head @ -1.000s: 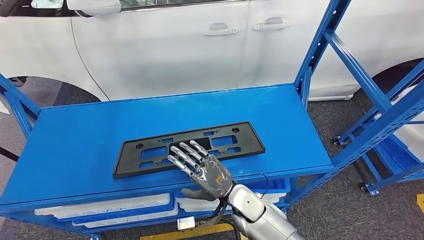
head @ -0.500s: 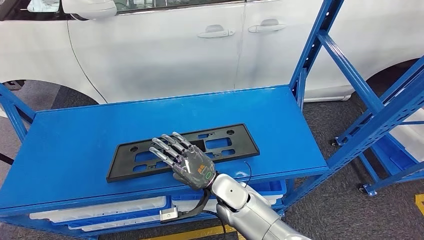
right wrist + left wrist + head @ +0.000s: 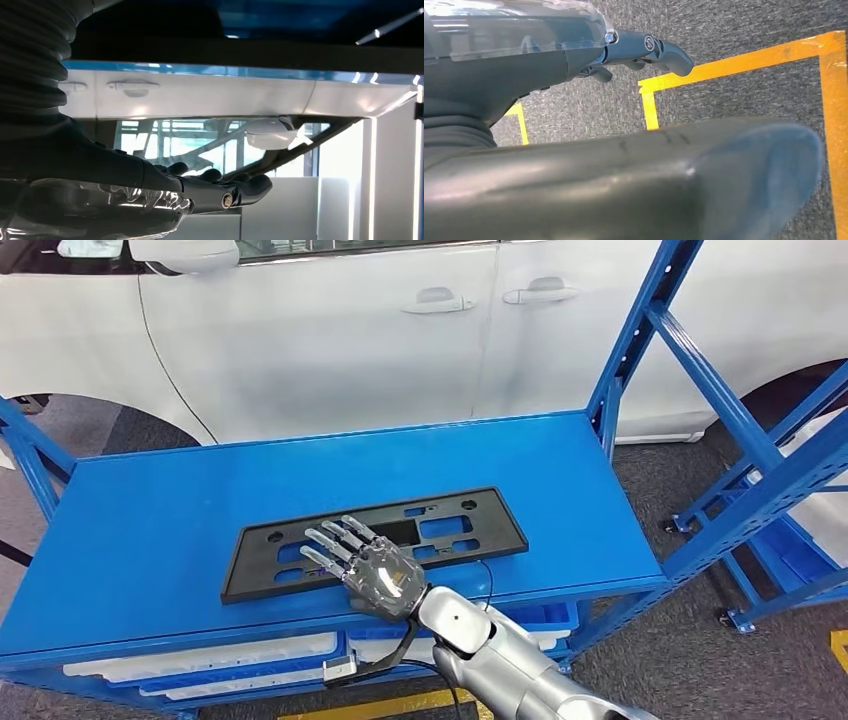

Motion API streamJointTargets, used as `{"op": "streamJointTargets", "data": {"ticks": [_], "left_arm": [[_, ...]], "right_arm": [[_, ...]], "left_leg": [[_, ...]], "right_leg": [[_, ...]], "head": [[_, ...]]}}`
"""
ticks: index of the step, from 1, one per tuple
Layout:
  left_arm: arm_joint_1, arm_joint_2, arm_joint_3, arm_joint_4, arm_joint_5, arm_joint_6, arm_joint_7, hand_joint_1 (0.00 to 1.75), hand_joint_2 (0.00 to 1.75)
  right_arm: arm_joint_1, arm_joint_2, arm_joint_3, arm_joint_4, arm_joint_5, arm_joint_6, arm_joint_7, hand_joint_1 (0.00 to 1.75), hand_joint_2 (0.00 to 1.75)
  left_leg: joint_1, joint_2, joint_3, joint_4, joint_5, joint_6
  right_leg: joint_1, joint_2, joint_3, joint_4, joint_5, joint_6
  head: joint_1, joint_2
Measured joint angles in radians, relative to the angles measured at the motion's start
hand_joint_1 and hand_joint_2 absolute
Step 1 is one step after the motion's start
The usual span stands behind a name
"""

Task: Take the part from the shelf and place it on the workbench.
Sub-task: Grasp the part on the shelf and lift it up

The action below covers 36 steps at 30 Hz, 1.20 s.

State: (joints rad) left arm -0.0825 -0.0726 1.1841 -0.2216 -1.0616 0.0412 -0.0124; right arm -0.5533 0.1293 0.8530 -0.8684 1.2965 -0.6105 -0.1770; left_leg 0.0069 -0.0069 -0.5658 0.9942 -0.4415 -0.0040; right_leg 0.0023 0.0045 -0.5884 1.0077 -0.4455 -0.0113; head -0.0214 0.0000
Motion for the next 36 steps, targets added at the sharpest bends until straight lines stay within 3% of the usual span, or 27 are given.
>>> {"op": "streamJointTargets", "data": {"ticks": [3, 4, 7, 8, 9, 11, 13, 14, 18, 20, 22, 23, 24, 25, 27, 29, 33, 34, 36], "left_arm": [[0.000, 0.001, 0.000, 0.000, 0.000, 0.000, -0.001, 0.00, 0.00], [-0.001, 0.001, 0.000, 0.000, 0.000, -0.001, -0.002, 0.00, 0.00], [0.001, 0.001, 0.000, 0.000, 0.000, -0.002, -0.008, 0.00, 0.00], [0.002, 0.001, 0.000, 0.000, 0.000, -0.002, -0.009, 0.00, 0.00], [0.003, 0.001, 0.000, 0.000, 0.000, -0.002, -0.009, 0.00, 0.00], [0.003, 0.002, 0.000, 0.000, 0.000, -0.001, -0.010, 0.00, 0.00], [0.001, 0.001, 0.000, 0.000, 0.000, 0.000, -0.012, 0.00, 0.00], [0.000, 0.001, 0.000, 0.000, -0.001, 0.000, -0.013, 0.00, 0.00], [0.001, 0.001, 0.000, 0.000, -0.003, 0.001, -0.014, 0.00, 0.00], [0.000, 0.000, 0.000, 0.000, -0.005, 0.001, -0.015, 0.00, 0.00], [0.000, 0.000, 0.000, 0.000, -0.006, 0.001, -0.015, 0.00, 0.00], [0.000, 0.000, 0.000, 0.000, -0.006, 0.000, -0.015, 0.00, 0.00], [0.000, 0.000, 0.000, 0.000, -0.007, 0.000, -0.015, 0.00, 0.00], [0.001, 0.000, 0.000, 0.000, -0.008, -0.001, -0.015, 0.00, 0.00], [0.000, 0.000, 0.000, 0.000, -0.010, -0.002, -0.015, 0.00, 0.00], [0.000, -0.001, 0.000, 0.001, -0.011, -0.003, -0.015, 0.00, 0.00], [-0.001, 0.001, 0.000, 0.001, -0.012, -0.002, -0.016, 0.00, 0.00], [-0.002, 0.001, 0.000, 0.001, -0.012, -0.002, -0.017, 0.00, 0.00], [-0.002, 0.002, 0.000, 0.001, -0.012, -0.003, -0.018, 0.00, 0.00]], "right_arm": [[-0.005, 0.001, 0.001, 0.012, 0.000, 0.000, 0.000, 0.00, 0.00], [-0.007, 0.002, 0.002, 0.016, 0.000, 0.000, -0.001, 0.00, 0.00], [-0.011, 0.003, 0.009, 0.038, 0.002, 0.000, -0.003, 0.00, 0.00], [-0.012, 0.003, 0.012, 0.046, 0.004, -0.002, -0.001, 0.00, 0.44], [-0.012, 0.003, 0.015, 0.053, 0.009, -0.004, 0.001, 0.00, 0.87], [-0.016, 0.005, 0.022, 0.065, 0.025, -0.017, 0.018, 0.00, 1.75], [-0.025, 0.010, 0.028, 0.079, 0.052, -0.043, 0.050, 0.00, 1.75], [-0.030, 0.012, 0.030, 0.087, 0.068, -0.056, 0.066, 0.00, 1.75], [-0.048, 0.016, 0.033, 0.112, 0.104, -0.077, 0.103, 0.00, 1.75], [-0.055, 0.016, 0.033, 0.122, 0.115, -0.079, 0.113, 0.00, 1.75], [-0.057, 0.016, 0.034, 0.133, 0.122, -0.080, 0.120, 0.00, 1.75], [-0.057, 0.016, 0.035, 0.137, 0.125, -0.080, 0.122, 0.00, 1.75], [-0.056, 0.016, 0.035, 0.141, 0.126, -0.080, 0.125, 0.00, 1.75], [-0.057, 0.016, 0.035, 0.143, 0.128, -0.081, 0.127, 0.00, 1.75], [-0.059, 0.016, 0.035, 0.145, 0.130, -0.081, 0.129, 0.00, 1.75], [-0.062, 0.016, 0.031, 0.140, 0.136, -0.082, 0.129, 0.00, 1.75], [-0.068, 0.017, 0.019, 0.133, 0.165, -0.083, 0.125, 0.00, 1.75], [-0.070, 0.017, 0.019, 0.133, 0.172, -0.084, 0.125, 0.00, 1.75], [-0.073, 0.018, 0.018, 0.133, 0.178, -0.084, 0.124, 0.00, 1.75]], "left_leg": [[0.004, 0.001, -0.009, 0.024, -0.020, -0.017], [0.006, 0.001, -0.025, 0.064, -0.044, -0.022], [0.009, 0.002, -0.117, 0.258, -0.131, -0.032], [0.009, 0.002, -0.135, 0.290, -0.135, -0.033], [0.009, 0.002, -0.133, 0.284, -0.119, -0.033], [0.009, 0.002, -0.075, 0.158, -0.047, -0.028], [0.005, 0.001, -0.015, 0.034, -0.002, -0.017], [0.002, 0.001, -0.003, 0.006, 0.003, -0.012], [0.005, 0.001, 0.000, -0.005, 0.006, 0.011], [0.008, 0.002, 0.001, -0.010, 0.009, 0.022], [0.006, 0.003, 0.000, -0.009, 0.009, 0.026], [0.006, 0.003, 0.000, -0.008, 0.008, 0.026], [0.005, 0.002, 0.000, -0.007, 0.007, 0.026], [0.005, 0.002, 0.001, -0.006, 0.006, 0.025], [0.003, 0.000, 0.005, -0.004, 0.002, 0.021], [0.000, 0.000, 0.005, -0.001, -0.001, 0.013], [0.002, 0.001, 0.001, 0.008, -0.011, -0.010], [0.004, 0.002, -0.009, 0.033, -0.028, -0.015], [0.007, 0.002, -0.059, 0.145, -0.088, -0.025]], "right_leg": [[-0.004, 0.000, 0.004, -0.009, 0.005, -0.018], [-0.006, -0.001, 0.006, -0.012, 0.006, -0.022], [-0.005, -0.003, 0.007, -0.012, 0.005, -0.028], [-0.004, -0.003, 0.008, -0.012, 0.004, -0.028], [-0.004, -0.003, 0.009, -0.012, 0.004, -0.027], [-0.004, -0.001, 0.013, -0.011, 0.001, -0.024], [0.000, 0.000, 0.015, -0.009, -0.001, -0.017], [0.001, 0.000, 0.014, -0.008, -0.002, -0.013], [0.001, 0.001, 0.007, 0.008, -0.015, 0.009], [-0.001, 0.000, -0.035, 0.100, -0.070, 0.016], [-0.004, 0.000, -0.103, 0.240, -0.131, 0.021], [-0.006, 0.000, -0.126, 0.283, -0.141, 0.022], [-0.007, 0.000, -0.130, 0.288, -0.130, 0.022], [-0.007, -0.001, -0.114, 0.250, -0.100, 0.021], [-0.006, -0.001, -0.044, 0.105, -0.028, 0.013], [-0.002, -0.001, -0.001, 0.009, 0.003, 0.005], [-0.002, 0.000, 0.006, -0.014, 0.007, -0.013], [-0.005, -0.001, 0.010, -0.019, 0.009, -0.018], [-0.007, -0.003, 0.013, -0.023, 0.010, -0.023]], "head": [[0.000, 0.000], [0.000, 0.000], [0.000, 0.000], [0.000, 0.000], [0.000, 0.000], [0.000, 0.000], [0.000, 0.000], [0.000, 0.000], [0.000, 0.000], [0.000, 0.000], [0.000, 0.000], [0.000, 0.000], [0.000, 0.000], [0.000, 0.000], [0.000, 0.000], [0.000, 0.000], [0.000, 0.000], [0.000, 0.000], [0.000, 0.000]]}}
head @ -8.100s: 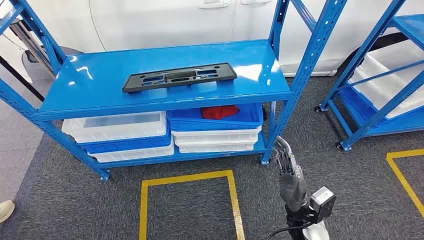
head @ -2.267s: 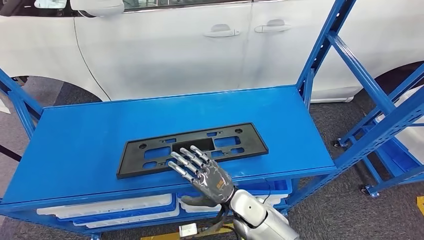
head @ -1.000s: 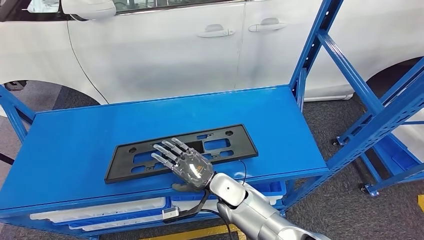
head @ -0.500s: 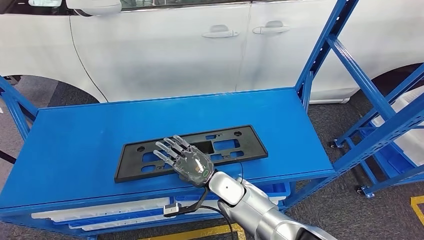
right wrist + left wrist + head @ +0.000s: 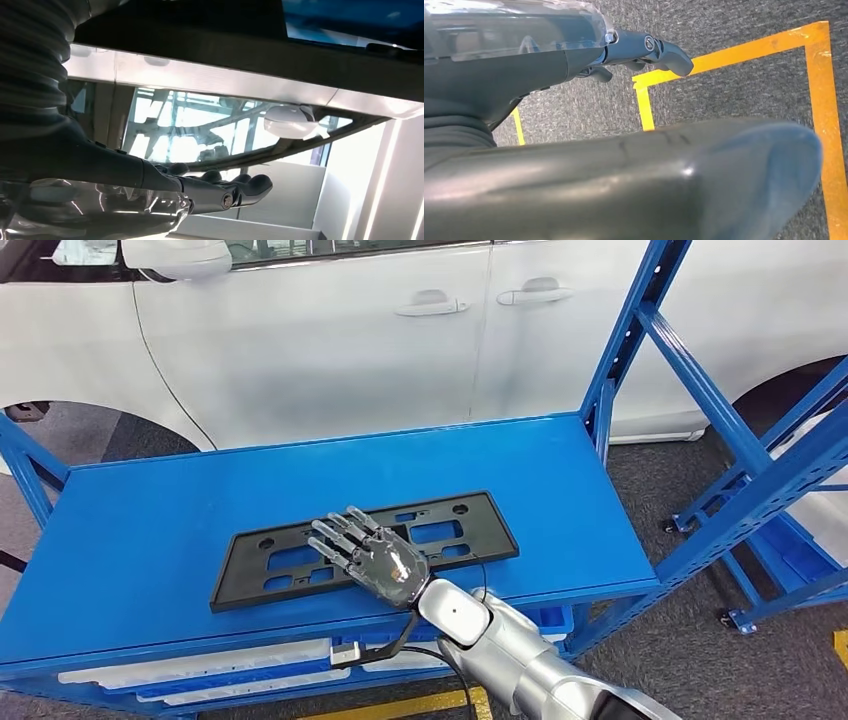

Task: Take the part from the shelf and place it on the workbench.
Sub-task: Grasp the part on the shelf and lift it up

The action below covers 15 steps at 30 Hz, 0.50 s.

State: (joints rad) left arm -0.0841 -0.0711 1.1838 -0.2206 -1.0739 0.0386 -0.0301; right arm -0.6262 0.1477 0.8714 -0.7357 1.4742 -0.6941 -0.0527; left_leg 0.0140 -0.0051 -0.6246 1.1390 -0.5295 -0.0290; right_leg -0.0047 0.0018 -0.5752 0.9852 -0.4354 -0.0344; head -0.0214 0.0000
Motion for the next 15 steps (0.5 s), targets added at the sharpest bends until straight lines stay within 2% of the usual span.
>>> {"op": "streamJointTargets", "data": {"ticks": [1, 2, 3, 4, 6, 7, 9, 11, 13, 15], "left_arm": [[0.001, 0.000, 0.000, 0.000, 0.000, 0.000, 0.000, 0.00, 0.00], [0.001, 0.000, 0.000, 0.000, 0.000, 0.000, 0.000, 0.00, 0.00], [0.002, 0.000, 0.000, 0.000, 0.000, 0.000, 0.000, 0.00, 0.00], [0.003, 0.001, 0.000, 0.000, 0.000, 0.000, 0.000, 0.00, 0.00], [0.002, 0.002, 0.000, 0.000, 0.001, 0.001, -0.001, 0.00, 0.00], [0.002, 0.002, 0.000, 0.000, 0.001, 0.001, -0.002, 0.00, 0.00], [0.000, 0.002, 0.000, 0.000, 0.003, 0.001, -0.003, 0.00, 0.00], [0.001, 0.003, 0.000, 0.000, 0.003, 0.001, -0.003, 0.00, 0.00], [0.003, 0.003, 0.000, 0.000, 0.003, 0.001, -0.003, 0.00, 0.00], [0.002, 0.003, 0.000, 0.000, 0.003, 0.001, -0.003, 0.00, 0.00]], "right_arm": [[0.000, 0.000, 0.000, 0.000, 0.002, 0.000, 0.000, 0.00, 1.75], [0.000, 0.000, 0.000, 0.001, 0.003, 0.000, 0.000, 0.00, 1.75], [0.000, 0.000, 0.000, 0.002, 0.006, 0.001, 0.000, 0.35, 1.75], [0.000, 0.000, 0.000, 0.003, 0.011, 0.003, 0.003, 0.78, 1.75], [-0.001, 0.001, 0.000, 0.007, 0.025, 0.014, 0.015, 1.64, 1.75], [-0.003, 0.001, 0.000, 0.011, 0.031, 0.021, 0.025, 1.73, 1.75], [-0.009, 0.001, -0.003, 0.029, 0.038, 0.034, 0.049, 1.75, 1.75], [-0.016, 0.001, -0.011, 0.059, 0.037, 0.041, 0.072, 1.75, 1.75], [-0.023, -0.001, -0.025, 0.093, 0.031, 0.041, 0.084, 1.75, 1.75], [-0.034, -0.004, -0.039, 0.125, 0.025, 0.040, 0.091, 1.75, 1.75]], "left_leg": [[0.002, 0.000, -0.034, 0.070, -0.030, -0.004], [0.003, 0.000, -0.060, 0.122, -0.046, -0.007], [0.003, 0.000, -0.072, 0.141, -0.043, -0.008], [0.004, 0.000, -0.063, 0.119, -0.020, -0.008], [0.005, 0.000, -0.009, 0.003, 0.049, -0.006], [0.005, 0.001, 0.021, -0.059, 0.073, -0.003], [0.002, 0.000, 0.050, -0.126, 0.089, 0.006], [-0.003, -0.001, 0.053, -0.138, 0.088, 0.019], [-0.001, -0.001, 0.053, -0.141, 0.092, 0.031], [0.002, 0.000, 0.053, -0.146, 0.097, 0.044]], "right_leg": [[0.000, -0.001, 0.000, 0.001, 0.000, -0.001], [0.001, -0.001, -0.001, 0.001, -0.001, -0.001], [0.001, -0.001, -0.001, 0.003, -0.002, -0.001], [0.001, 0.000, 0.000, 0.004, -0.003, 0.000], [0.000, 0.001, 0.002, 0.008, -0.007, 0.004], [0.000, 0.002, 0.003, 0.010, -0.009, 0.007], [0.004, 0.002, -0.001, 0.014, -0.011, 0.015], [0.006, 0.003, -0.005, 0.015, -0.009, 0.025], [0.005, 0.003, -0.007, 0.021, -0.016, 0.036], [0.003, 0.003, -0.037, 0.087, -0.058, 0.047]], "head": [[0.000, 0.000], [0.000, 0.000], [0.000, 0.000], [0.000, 0.000], [0.000, 0.000], [0.000, 0.000], [0.000, 0.000], [0.000, 0.000], [0.000, 0.000], [0.000, 0.000]]}}
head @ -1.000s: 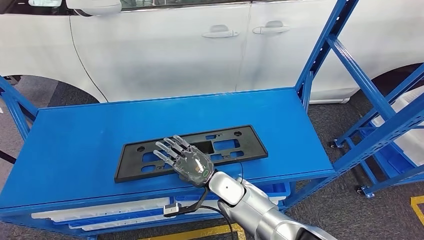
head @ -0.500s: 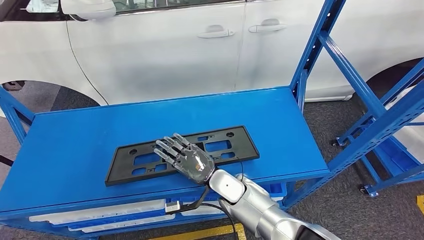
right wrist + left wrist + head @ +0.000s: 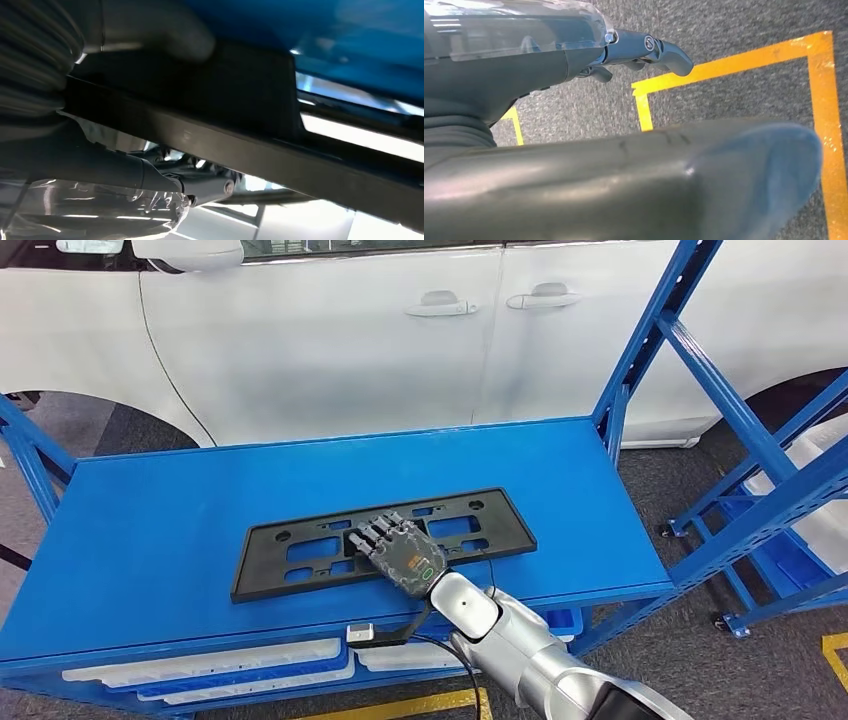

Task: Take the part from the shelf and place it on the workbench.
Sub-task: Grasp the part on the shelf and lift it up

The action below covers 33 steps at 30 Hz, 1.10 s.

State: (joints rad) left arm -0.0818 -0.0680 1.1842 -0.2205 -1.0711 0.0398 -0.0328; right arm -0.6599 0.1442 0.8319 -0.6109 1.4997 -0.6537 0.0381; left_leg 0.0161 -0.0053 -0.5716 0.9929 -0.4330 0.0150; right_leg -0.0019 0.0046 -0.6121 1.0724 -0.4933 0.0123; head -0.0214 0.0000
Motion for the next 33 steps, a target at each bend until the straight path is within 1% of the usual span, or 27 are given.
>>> {"op": "streamJointTargets", "data": {"ticks": [2, 3, 4, 5, 6, 7, 8, 9, 10, 11, 13, 14, 15, 17, 18, 19, 20, 21, 22, 23, 24, 25, 28, 29, 30, 31, 33], "left_arm": [[-0.001, 0.000, 0.000, 0.000, 0.000, 0.000, 0.000, 0.00, 0.00], [0.000, 0.001, 0.000, 0.000, 0.000, 0.001, 0.001, 0.00, 0.00], [0.000, 0.001, 0.000, 0.000, 0.000, 0.001, 0.001, 0.00, 0.00], [0.000, 0.001, 0.000, 0.000, 0.000, 0.001, 0.001, 0.00, 0.00], [0.000, 0.001, 0.000, 0.000, 0.000, 0.001, 0.001, 0.00, 0.00], [-0.001, 0.001, 0.000, 0.000, 0.000, 0.001, 0.001, 0.00, 0.00], [-0.001, 0.001, 0.000, 0.000, 0.000, 0.001, 0.001, 0.00, 0.00], [-0.002, 0.000, 0.000, 0.000, -0.001, 0.001, 0.001, 0.00, 0.00], [-0.002, 0.000, 0.000, 0.000, -0.001, 0.000, 0.001, 0.00, 0.00], [-0.002, 0.000, 0.000, 0.000, -0.002, 0.000, 0.001, 0.00, 0.00], [-0.002, 0.002, 0.000, 0.000, -0.003, -0.002, 0.000, 0.00, 0.00], [-0.003, 0.004, 0.000, 0.000, -0.003, -0.003, 0.000, 0.00, 0.00], [-0.003, 0.005, 0.000, 0.000, -0.003, -0.004, -0.001, 0.00, 0.00], [-0.002, 0.006, 0.000, 0.000, -0.003, -0.006, -0.003, 0.00, 0.00], [-0.002, 0.007, 0.000, 0.000, -0.003, -0.008, -0.006, 0.00, 0.00], [-0.001, 0.007, 0.000, 0.000, -0.003, -0.012, -0.012, 0.00, 0.44], [0.000, 0.008, 0.000, 0.000, -0.003, -0.016, -0.022, 0.00, 0.87], [0.000, 0.009, 0.000, 0.000, -0.004, -0.019, -0.036, 0.00, 1.31], [0.000, 0.010, 0.000, 0.000, -0.005, -0.021, -0.052, 0.00, 1.75], [-0.001, 0.010, 0.000, 0.000, -0.007, -0.022, -0.067, 0.00, 1.75], [-0.002, 0.011, 0.000, 0.000, -0.009, -0.023, -0.080, 0.00, 1.75], [-0.002, 0.011, 0.000, 0.000, -0.011, -0.024, -0.087, 0.00, 1.75], [-0.001, 0.011, 0.000, 0.000, -0.012, -0.025, -0.095, 0.00, 1.75], [-0.001, 0.011, 0.000, 0.000, -0.011, -0.029, -0.100, 0.00, 1.75], [-0.001, 0.012, 0.000, 0.000, -0.009, -0.036, -0.106, 0.00, 1.75], [-0.001, 0.012, 0.000, 0.000, -0.007, -0.045, -0.114, 0.00, 1.75], [0.000, 0.012, 0.000, 0.000, -0.004, -0.061, -0.124, 0.00, 1.75]], "right_arm": [[-0.006, -0.003, -0.010, 0.027, -0.004, 0.000, 0.003, 1.75, 1.75], [-0.007, -0.005, -0.013, 0.039, -0.005, 0.000, 0.003, 1.75, 1.75], [-0.007, -0.006, -0.015, 0.049, -0.005, 0.000, 0.004, 1.75, 1.75], [-0.009, -0.007, -0.016, 0.057, -0.006, 0.000, 0.004, 1.75, 1.75], [-0.012, -0.008, -0.018, 0.064, -0.007, 0.001, 0.005, 1.75, 1.75], [-0.016, -0.008, -0.021, 0.071, -0.007, 0.001, 0.007, 1.75, 1.75], [-0.020, -0.008, -0.023, 0.077, -0.008, 0.003, 0.009, 1.75, 1.75], [-0.025, -0.008, -0.027, 0.082, -0.008, 0.004, 0.013, 1.75, 1.75], [-0.028, -0.008, -0.030, 0.087, -0.008, 0.007, 0.017, 1.75, 1.75], [-0.030, -0.008, -0.033, 0.092, -0.009, 0.010, 0.022, 1.75, 1.75], [-0.034, -0.008, -0.039, 0.101, -0.010, 0.016, 0.030, 1.75, 1.75], [-0.037, -0.008, -0.041, 0.106, -0.011, 0.018, 0.032, 1.75, 1.75], [-0.040, -0.008, -0.044, 0.111, -0.012, 0.018, 0.033, 1.75, 1.75], [-0.043, -0.008, -0.051, 0.123, -0.014, 0.013, 0.028, 1.75, 1.75], [-0.043, -0.008, -0.055, 0.128, -0.014, 0.010, 0.024, 1.75, 1.75], [-0.043, -0.008, -0.059, 0.132, -0.014, 0.007, 0.020, 1.75, 1.75], [-0.043, -0.008, -0.062, 0.136, -0.014, 0.004, 0.016, 1.75, 1.75], [-0.043, -0.008, -0.065, 0.138, -0.013, 0.003, 0.013, 1.75, 1.75], [-0.044, -0.008, -0.069, 0.139, -0.013, 0.002, 0.009, 1.75, 1.75], [-0.044, -0.008, -0.074, 0.140, -0.014, -0.001, 0.005, 1.75, 1.75], [-0.045, -0.008, -0.079, 0.140, -0.017, -0.006, -0.001, 1.75, 1.75], [-0.044, -0.008, -0.085, 0.139, -0.024, -0.012, -0.012, 1.75, 1.75], [-0.033, -0.008, -0.113, 0.120, -0.082, -0.027, -0.072, 1.75, 1.75], [-0.026, -0.009, -0.126, 0.104, -0.121, -0.029, -0.111, 1.75, 1.75], [-0.017, -0.011, -0.143, 0.081, -0.178, -0.030, -0.167, 1.75, 1.75], [-0.005, -0.014, -0.162, 0.050, -0.253, -0.033, -0.238, 1.75, 1.75], [0.024, -0.024, -0.206, -0.026, -0.410, -0.039, -0.386, 1.75, 1.75]], "left_leg": [[-0.002, 0.001, -0.002, 0.000, 0.001, 0.007], [-0.003, 0.001, -0.003, 0.000, 0.001, 0.008], [-0.004, 0.001, -0.003, 0.001, 0.000, 0.009], [-0.005, 0.000, -0.002, 0.001, 0.000, 0.009], [-0.007, 0.000, -0.001, 0.002, 0.000, 0.009], [-0.008, -0.001, 0.001, 0.002, -0.001, 0.008], [-0.011, -0.001, 0.001, 0.004, -0.002, 0.006], [-0.013, -0.002, 0.000, 0.005, -0.003, 0.002], [-0.014, -0.002, -0.001, 0.005, -0.004, -0.002], [-0.014, -0.002, -0.002, 0.005, -0.004, -0.007], [-0.014, -0.001, -0.002, 0.007, -0.008, -0.017], [-0.014, -0.001, -0.007, 0.022, -0.019, -0.021], [-0.013, -0.001, -0.021, 0.056, -0.041, -0.026], [-0.008, 0.000, -0.078, 0.182, -0.107, -0.035], [-0.005, 0.000, -0.109, 0.247, -0.133, -0.040], [-0.002, 0.000, -0.128, 0.287, -0.142, -0.043], [0.001, 0.000, -0.129, 0.288, -0.131, -0.046], [0.004, 0.000, -0.108, 0.246, -0.101, -0.049], [0.007, 0.001, -0.072, 0.173, -0.063, -0.051], [0.008, 0.001, -0.037, 0.103, -0.037, -0.051], [0.008, 0.000, -0.011, 0.050, -0.020, -0.047], [0.007, -0.001, 0.003, 0.022, -0.015, -0.042], [0.005, -0.002, 0.003, 0.016, -0.013, -0.020], [0.006, -0.002, 0.002, 0.014, -0.010, -0.013], [0.007, -0.001, 0.002, 0.012, -0.008, -0.006], [0.007, 0.000, 0.001, 0.010, -0.006, -0.002], [0.005, 0.000, -0.002, 0.011, -0.006, 0.002]], "right_leg": [[-0.002, 0.000, -0.066, 0.137, -0.066, 0.006], [-0.003, -0.001, -0.096, 0.198, -0.086, 0.007], [-0.003, -0.001, -0.112, 0.228, -0.087, 0.007], [-0.003, -0.001, -0.108, 0.218, -0.069, 0.006], [-0.002, -0.001, -0.086, 0.169, -0.035, 0.002], [-0.001, -0.001, -0.051, 0.097, 0.004, -0.005], [0.002, -0.001, -0.016, 0.025, 0.031, -0.012], [0.005, -0.002, 0.009, -0.028, 0.048, -0.018], [0.008, -0.002, 0.022, -0.058, 0.053, -0.022], [0.009, -0.002, 0.025, -0.068, 0.051, -0.024], [0.005, -0.002, 0.027, -0.075, 0.055, -0.030], [0.002, -0.003, 0.030, -0.081, 0.058, -0.035], [-0.002, -0.004, 0.034, -0.086, 0.060, -0.038], [-0.003, -0.006, 0.036, -0.088, 0.061, -0.042], [-0.003, -0.006, 0.035, -0.087, 0.061, -0.043], [-0.003, -0.006, 0.035, -0.086, 0.061, -0.043], [-0.003, -0.006, 0.035, -0.085, 0.060, -0.042], [-0.005, -0.005, 0.035, -0.082, 0.058, -0.040], [-0.006, -0.004, 0.036, -0.078, 0.055, -0.036], [-0.005, -0.003, 0.035, -0.073, 0.052, -0.032], [-0.004, -0.002, 0.034, -0.069, 0.050, -0.026], [-0.002, 0.000, 0.032, -0.066, 0.049, -0.021], [-0.002, 0.002, 0.030, -0.064, 0.049, -0.006], [-0.003, 0.001, 0.025, -0.053, 0.040, -0.001], [-0.004, 0.000, 0.012, -0.024, 0.019, 0.004], [-0.005, 0.000, -0.011, 0.026, -0.011, 0.007], [-0.005, -0.001, -0.076, 0.163, -0.075, 0.010]], "head": [[0.000, 0.000], [0.000, 0.000], [0.000, 0.000], [0.000, 0.000], [0.000, 0.000], [0.000, 0.000], [0.000, 0.000], [0.000, 0.000], [0.000, 0.000], [0.000, 0.000], [0.000, 0.000], [0.000, 0.000], [0.000, 0.000], [0.000, 0.000], [0.000, 0.000], [0.000, 0.000], [0.000, 0.000], [0.000, 0.000], [0.000, 0.000], [0.000, 0.000], [0.000, 0.000], [0.000, 0.000], [0.000, 0.000], [0.000, 0.000], [0.000, 0.000], [0.000, 0.000], [0.000, 0.000]]}}
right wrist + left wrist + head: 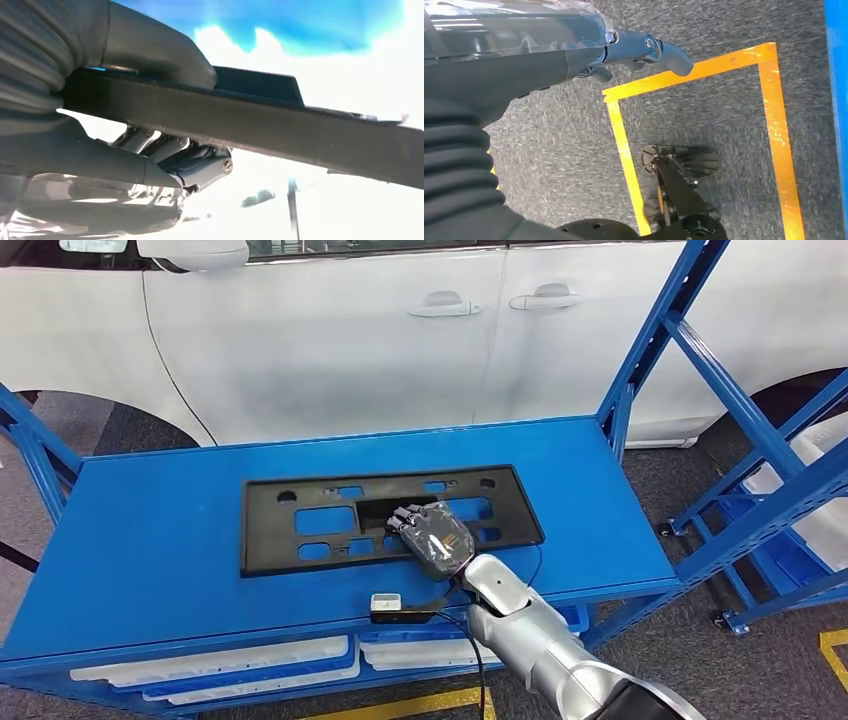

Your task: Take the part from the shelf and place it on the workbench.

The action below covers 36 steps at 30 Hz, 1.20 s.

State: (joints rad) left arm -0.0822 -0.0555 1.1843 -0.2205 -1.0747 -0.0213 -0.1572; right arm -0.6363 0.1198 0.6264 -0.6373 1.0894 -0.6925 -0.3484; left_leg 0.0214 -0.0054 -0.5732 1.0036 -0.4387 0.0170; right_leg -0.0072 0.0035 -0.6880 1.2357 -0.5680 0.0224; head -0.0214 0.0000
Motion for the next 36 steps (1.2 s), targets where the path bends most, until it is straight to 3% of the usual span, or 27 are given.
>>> {"op": "streamJointTargets", "data": {"ticks": [1, 2, 3, 5, 7, 9, 11, 13, 15, 16, 17, 18, 21, 23, 25, 27, 29, 31, 32, 33, 34, 36], "left_arm": [[0.001, 0.000, 0.000, 0.000, 0.001, -0.004, -0.002, 0.00, 1.75], [0.001, 0.001, 0.000, 0.000, 0.001, -0.006, -0.002, 0.00, 1.75], [0.001, 0.001, 0.000, 0.000, 0.001, -0.007, -0.003, 0.00, 1.75], [0.001, 0.000, 0.000, 0.000, 0.001, -0.009, -0.003, 0.00, 1.75], [0.001, -0.001, 0.000, 0.000, 0.001, -0.010, -0.004, 0.00, 1.75], [0.000, -0.001, 0.000, 0.001, 0.000, -0.010, -0.006, 0.00, 1.75], [0.001, 0.001, 0.000, 0.001, 0.000, -0.010, -0.009, 0.00, 1.75], [0.001, 0.001, 0.000, 0.001, 0.002, -0.011, -0.013, 0.00, 1.75], [0.003, 0.001, 0.002, 0.001, 0.009, -0.013, -0.016, 0.00, 1.75], [0.005, 0.001, 0.003, 0.001, 0.013, -0.015, -0.018, 0.00, 1.75], [0.007, 0.001, 0.006, 0.001, 0.019, -0.016, -0.022, 0.00, 1.75], [0.008, 0.001, 0.008, 0.001, 0.025, -0.018, -0.027, 0.00, 1.75], [0.003, 0.001, 0.020, 0.001, 0.043, -0.022, -0.044, 0.00, 1.75], [0.001, 0.000, 0.028, 0.001, 0.046, -0.019, -0.049, 0.00, 1.75], [0.002, 0.000, 0.031, 0.001, 0.045, -0.014, -0.046, 0.00, 1.75], [0.000, -0.001, 0.033, 0.001, 0.045, -0.007, -0.040, 0.00, 1.75], [-0.004, -0.001, 0.035, 0.001, 0.045, 0.002, -0.034, 0.00, 1.75], [-0.006, -0.001, 0.037, 0.001, 0.046, 0.012, -0.030, 0.00, 1.75], [-0.006, -0.001, 0.039, 0.001, 0.047, 0.018, -0.028, 0.00, 1.75], [-0.006, -0.002, 0.041, 0.001, 0.047, 0.023, -0.027, 0.00, 1.75], [-0.007, -0.002, 0.043, 0.001, 0.047, 0.028, -0.024, 0.00, 1.75], [-0.009, -0.003, 0.045, 0.001, 0.046, 0.036, -0.018, 0.00, 1.75]], "right_arm": [[0.011, -0.005, -0.020, -0.034, -0.052, -0.002, -0.043, 1.75, 1.75], [0.021, -0.009, -0.036, -0.063, -0.081, -0.002, -0.065, 1.75, 1.75], [0.028, -0.012, -0.049, -0.087, -0.095, -0.001, -0.071, 1.75, 1.75], [0.039, -0.018, -0.067, -0.125, -0.100, 0.001, -0.071, 1.75, 1.75], [0.045, -0.020, -0.080, -0.154, -0.110, 0.002, -0.078, 1.75, 1.75], [0.058, -0.023, -0.094, -0.188, -0.188, 0.014, -0.138, 1.75, 1.75], [0.090, -0.041, -0.103, -0.278, -0.395, 0.049, -0.246, 1.75, 1.75], [0.133, -0.078, -0.100, -0.452, -0.708, 0.104, -0.303, 1.75, 1.75], [0.179, -0.128, -0.096, -0.669, -0.978, 0.191, -0.307, 1.75, 1.75], [0.201, -0.148, -0.097, -0.771, -1.045, 0.254, -0.308, 1.75, 1.75], [0.223, -0.164, -0.101, -0.875, -1.087, 0.341, -0.308, 1.75, 1.75], [0.245, -0.172, -0.106, -0.968, -1.110, 0.448, -0.308, 1.75, 1.75], [0.306, -0.174, -0.128, -1.170, -1.224, 0.802, -0.307, 1.75, 1.75], [0.331, -0.174, -0.133, -1.220, -1.316, 0.936, -0.306, 1.75, 1.75], [0.340, -0.176, -0.132, -1.234, -1.378, 0.997, -0.305, 1.75, 1.75], [0.343, -0.187, -0.131, -1.237, -1.423, 1.032, -0.306, 1.75, 1.75], [0.342, -0.206, -0.129, -1.233, -1.470, 1.067, -0.307, 1.75, 1.75], [0.342, -0.228, -0.125, -1.223, -1.511, 1.098, -0.307, 1.75, 1.75], [0.343, -0.237, -0.121, -1.217, -1.528, 1.108, -0.307, 1.75, 1.75], [0.343, -0.244, -0.115, -1.212, -1.542, 1.113, -0.306, 1.75, 1.75], [0.343, -0.250, -0.108, -1.209, -1.553, 1.113, -0.304, 1.75, 1.75], [0.339, -0.258, -0.092, -1.206, -1.567, 1.102, -0.300, 1.75, 1.75]], "left_leg": [[-0.001, 0.000, 0.000, 0.000, 0.000, 0.001], [-0.003, 0.000, 0.000, 0.000, 0.000, 0.001], [-0.004, -0.001, 0.001, 0.000, 0.000, 0.001], [-0.007, -0.003, 0.003, 0.000, 0.000, 0.000], [-0.010, -0.003, 0.003, 0.001, -0.001, -0.006], [-0.010, -0.003, 0.003, -0.002, 0.000, -0.017], [-0.008, -0.002, 0.002, 0.004, -0.006, -0.026], [-0.007, 0.000, -0.027, 0.072, -0.054, -0.034], [-0.004, 0.000, -0.087, 0.208, -0.128, -0.042], [-0.001, 0.000, -0.112, 0.264, -0.149, -0.045], [0.001, 0.000, -0.122, 0.290, -0.152, -0.048], [0.002, 0.001, -0.111, 0.273, -0.132, -0.049], [0.002, 0.001, -0.011, 0.077, -0.035, -0.041], [-0.002, 0.001, 0.022, 0.007, -0.022, -0.032], [-0.005, 0.000, 0.022, 0.002, -0.023, -0.022], [-0.004, 0.001, 0.021, -0.005, -0.013, -0.007], [-0.002, 0.003, 0.017, -0.011, -0.005, 0.005], [-0.004, 0.002, 0.009, -0.010, 0.000, 0.008], [-0.005, 0.002, 0.005, -0.009, 0.002, 0.008], [-0.005, 0.002, 0.002, -0.007, 0.003, 0.007], [-0.005, 0.002, -0.001, -0.006, 0.004, 0.006], [-0.007, 0.001, -0.003, -0.002, 0.006, 0.002]], "right_leg": [[0.000, 0.000, -0.024, 0.049, -0.013, 0.000], [0.000, 0.000, -0.031, 0.063, -0.008, -0.002], [0.001, 0.000, -0.017, 0.033, 0.016, -0.005], [0.005, 0.000, 0.053, -0.111, 0.082, -0.019], [0.012, 0.000, 0.103, -0.216, 0.117, -0.029], [0.016, -0.001, 0.110, -0.233, 0.122, -0.033], [0.010, -0.002, 0.114, -0.243, 0.128, -0.040], [0.002, -0.006, 0.118, -0.253, 0.134, -0.048], [0.001, -0.010, 0.115, -0.252, 0.134, -0.051], [0.001, -0.010, 0.112, -0.251, 0.134, -0.051], [0.001, -0.008, 0.110, -0.249, 0.133, -0.050], [0.001, -0.006, 0.110, -0.246, 0.131, -0.049], [0.003, -0.004, 0.120, -0.239, 0.119, -0.039], [0.007, -0.004, 0.119, -0.234, 0.116, -0.030], [0.007, -0.004, 0.114, -0.234, 0.120, -0.019], [0.003, -0.003, 0.107, -0.216, 0.104, -0.009], [0.000, -0.003, 0.070, -0.129, 0.045, -0.002], [-0.001, -0.003, 0.008, 0.009, -0.021, 0.002], [-0.001, -0.003, -0.010, 0.052, -0.033, 0.002], [-0.001, -0.003, -0.009, 0.055, -0.024, 0.002], [-0.001, -0.003, 0.014, 0.015, 0.003, -0.001], [0.001, -0.003, 0.094, -0.131, 0.066, -0.008]], "head": [[0.000, 0.000], [0.000, 0.000], [0.000, 0.000], [0.000, 0.000], [0.000, 0.000], [0.000, 0.000], [0.000, 0.000], [0.000, 0.000], [0.000, 0.000], [0.000, 0.000], [0.000, 0.000], [0.000, 0.000], [0.000, 0.000], [0.000, 0.000], [0.000, 0.000], [0.000, 0.000], [0.000, 0.000], [0.000, 0.000], [0.000, 0.000], [0.000, 0.000], [0.000, 0.000], [0.000, 0.000]]}}
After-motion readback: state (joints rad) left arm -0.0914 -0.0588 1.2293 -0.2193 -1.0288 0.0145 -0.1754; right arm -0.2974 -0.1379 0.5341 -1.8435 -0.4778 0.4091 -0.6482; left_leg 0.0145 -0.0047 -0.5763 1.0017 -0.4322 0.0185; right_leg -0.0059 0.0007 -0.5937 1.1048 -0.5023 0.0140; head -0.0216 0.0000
